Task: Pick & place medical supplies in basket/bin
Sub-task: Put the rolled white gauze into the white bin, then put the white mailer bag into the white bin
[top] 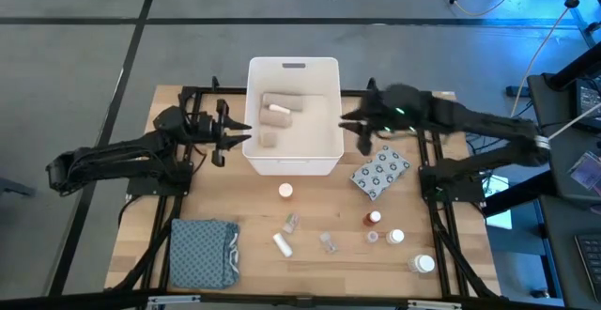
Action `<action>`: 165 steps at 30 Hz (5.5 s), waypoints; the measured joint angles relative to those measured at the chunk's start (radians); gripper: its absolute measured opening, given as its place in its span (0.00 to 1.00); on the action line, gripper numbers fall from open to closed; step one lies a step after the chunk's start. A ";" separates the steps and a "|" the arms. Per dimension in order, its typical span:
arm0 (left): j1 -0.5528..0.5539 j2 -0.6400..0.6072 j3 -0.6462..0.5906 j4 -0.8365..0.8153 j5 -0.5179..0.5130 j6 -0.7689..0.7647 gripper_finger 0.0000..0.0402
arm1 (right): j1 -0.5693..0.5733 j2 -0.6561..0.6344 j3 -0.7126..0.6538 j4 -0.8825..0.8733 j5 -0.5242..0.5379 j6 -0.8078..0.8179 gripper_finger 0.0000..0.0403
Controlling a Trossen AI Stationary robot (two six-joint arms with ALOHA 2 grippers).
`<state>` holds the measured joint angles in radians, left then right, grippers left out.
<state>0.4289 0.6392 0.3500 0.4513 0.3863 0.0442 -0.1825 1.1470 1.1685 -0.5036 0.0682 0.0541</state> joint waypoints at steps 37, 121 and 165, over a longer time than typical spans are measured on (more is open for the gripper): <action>-0.791 0.766 0.681 -0.821 -0.393 0.230 0.41 | 0.106 -0.438 -0.588 0.451 0.175 0.050 0.26; 0.062 0.945 0.945 -1.245 -0.488 0.363 0.01 | 0.106 -0.438 -0.588 0.353 0.176 0.041 0.26; 0.055 1.139 1.039 -1.358 -0.711 0.290 0.33 | 0.106 -0.438 -0.588 0.341 0.176 0.047 0.26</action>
<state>0.4838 1.7786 1.3891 -0.9063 -0.3250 0.3340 -0.0761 0.7094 0.5804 -0.1627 0.2440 0.1011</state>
